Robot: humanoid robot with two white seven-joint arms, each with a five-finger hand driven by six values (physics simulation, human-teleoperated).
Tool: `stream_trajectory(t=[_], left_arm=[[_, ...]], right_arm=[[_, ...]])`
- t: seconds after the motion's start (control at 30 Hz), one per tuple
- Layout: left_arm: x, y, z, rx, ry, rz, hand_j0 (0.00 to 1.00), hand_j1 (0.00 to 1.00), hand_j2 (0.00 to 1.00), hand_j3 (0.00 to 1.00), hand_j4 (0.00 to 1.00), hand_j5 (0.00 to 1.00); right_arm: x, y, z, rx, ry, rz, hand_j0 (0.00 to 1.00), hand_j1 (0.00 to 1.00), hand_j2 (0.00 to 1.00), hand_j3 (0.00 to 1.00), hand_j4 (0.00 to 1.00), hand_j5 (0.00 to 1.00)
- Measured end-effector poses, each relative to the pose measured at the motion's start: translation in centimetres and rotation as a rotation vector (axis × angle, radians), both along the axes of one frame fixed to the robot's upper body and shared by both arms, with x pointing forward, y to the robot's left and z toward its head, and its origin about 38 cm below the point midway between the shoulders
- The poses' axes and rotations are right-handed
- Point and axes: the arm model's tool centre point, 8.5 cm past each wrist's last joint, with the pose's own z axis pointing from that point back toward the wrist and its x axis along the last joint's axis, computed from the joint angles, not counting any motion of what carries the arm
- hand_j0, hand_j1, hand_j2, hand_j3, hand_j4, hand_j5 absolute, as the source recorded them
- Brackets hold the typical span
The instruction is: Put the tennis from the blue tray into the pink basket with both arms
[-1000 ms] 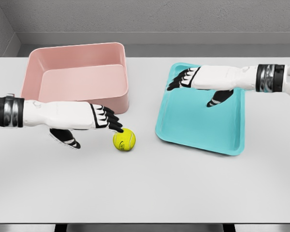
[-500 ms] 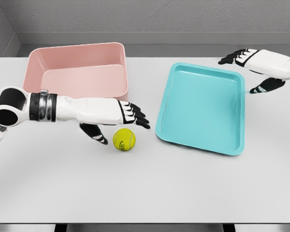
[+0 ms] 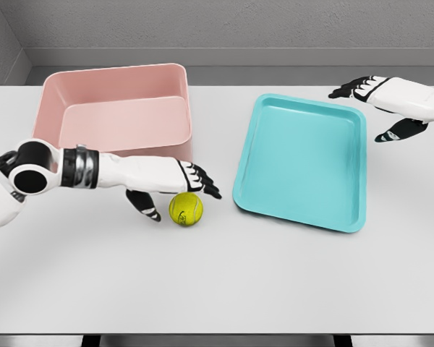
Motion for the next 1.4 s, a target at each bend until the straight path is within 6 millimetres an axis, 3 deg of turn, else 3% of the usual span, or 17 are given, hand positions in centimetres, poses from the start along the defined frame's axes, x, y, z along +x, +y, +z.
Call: stream_trajectory(t=[0.43, 1.4], left_arm=[[0.5, -0.6, -0.7, 0.02, -0.013, 0.002, 1.0, 1.0, 1.0, 1.0, 1.0, 1.0], [0.3, -1.5, -2.9, 0.049, -0.001, -0.001, 1.0, 1.0, 1.0, 1.0, 1.0, 1.0]], right_arm=[[-0.2, 0.1, -0.8, -0.001, 0.017, 0.003, 1.0, 1.0, 1.0, 1.0, 1.0, 1.0], [-0.2, -0.2, 0.0, 0.002, -0.003, -0.004, 1.0, 1.0, 1.0, 1.0, 1.0, 1.0]])
